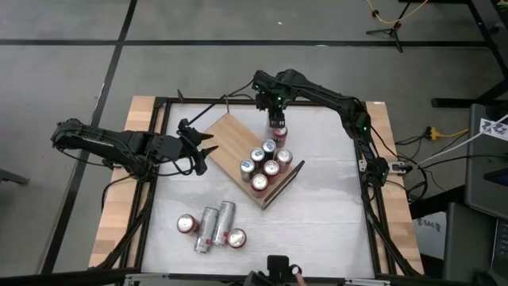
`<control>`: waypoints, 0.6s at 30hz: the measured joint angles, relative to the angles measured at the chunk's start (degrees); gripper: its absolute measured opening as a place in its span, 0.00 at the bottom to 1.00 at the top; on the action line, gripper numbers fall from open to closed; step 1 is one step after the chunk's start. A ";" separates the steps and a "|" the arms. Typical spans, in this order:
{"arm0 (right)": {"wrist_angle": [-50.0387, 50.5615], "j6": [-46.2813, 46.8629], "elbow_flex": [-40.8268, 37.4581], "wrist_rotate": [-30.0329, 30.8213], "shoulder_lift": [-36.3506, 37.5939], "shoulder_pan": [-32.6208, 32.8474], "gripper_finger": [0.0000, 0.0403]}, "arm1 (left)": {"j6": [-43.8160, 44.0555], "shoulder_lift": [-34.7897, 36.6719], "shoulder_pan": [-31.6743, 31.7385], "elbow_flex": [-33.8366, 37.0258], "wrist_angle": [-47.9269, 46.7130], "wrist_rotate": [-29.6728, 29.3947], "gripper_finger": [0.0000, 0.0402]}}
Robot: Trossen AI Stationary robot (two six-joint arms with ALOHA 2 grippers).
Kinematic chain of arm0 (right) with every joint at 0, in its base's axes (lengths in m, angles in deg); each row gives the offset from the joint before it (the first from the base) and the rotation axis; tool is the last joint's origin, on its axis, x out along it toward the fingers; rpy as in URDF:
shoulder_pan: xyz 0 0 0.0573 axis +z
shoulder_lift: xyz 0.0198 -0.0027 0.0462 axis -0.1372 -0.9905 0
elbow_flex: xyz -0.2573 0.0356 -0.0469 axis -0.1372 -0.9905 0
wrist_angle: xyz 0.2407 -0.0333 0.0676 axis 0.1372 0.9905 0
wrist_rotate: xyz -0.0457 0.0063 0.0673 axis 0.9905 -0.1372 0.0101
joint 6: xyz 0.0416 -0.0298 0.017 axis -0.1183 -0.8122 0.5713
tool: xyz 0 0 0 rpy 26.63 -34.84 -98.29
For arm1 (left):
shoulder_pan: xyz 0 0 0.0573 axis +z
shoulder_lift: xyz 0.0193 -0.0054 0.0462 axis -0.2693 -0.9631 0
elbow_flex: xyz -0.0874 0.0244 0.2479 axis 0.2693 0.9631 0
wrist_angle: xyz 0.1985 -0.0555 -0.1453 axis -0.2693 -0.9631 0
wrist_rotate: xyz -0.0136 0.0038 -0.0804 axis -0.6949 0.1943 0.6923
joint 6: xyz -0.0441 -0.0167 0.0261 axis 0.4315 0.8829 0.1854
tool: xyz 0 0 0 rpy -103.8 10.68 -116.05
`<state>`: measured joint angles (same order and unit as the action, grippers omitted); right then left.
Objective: Place canned beverage on shelf
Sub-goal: Put the top right white pink soda can on the shelf
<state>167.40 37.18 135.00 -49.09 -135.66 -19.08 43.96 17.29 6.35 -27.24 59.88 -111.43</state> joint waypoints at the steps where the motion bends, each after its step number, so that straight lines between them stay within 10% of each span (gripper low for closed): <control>1: 0.58 0.61 0.89 0.17 -0.01 0.00 0.59 | 0.00 0.00 -0.02 0.00 0.00 0.00 0.45; 18: 2.00 11.38 8.46 -3.11 3.58 2.81 0.60 | -0.02 0.00 -0.02 0.00 0.04 -0.02 0.45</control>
<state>169.40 48.56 143.46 -52.20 -132.08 -16.27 43.94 17.29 6.32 -27.24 59.92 -111.45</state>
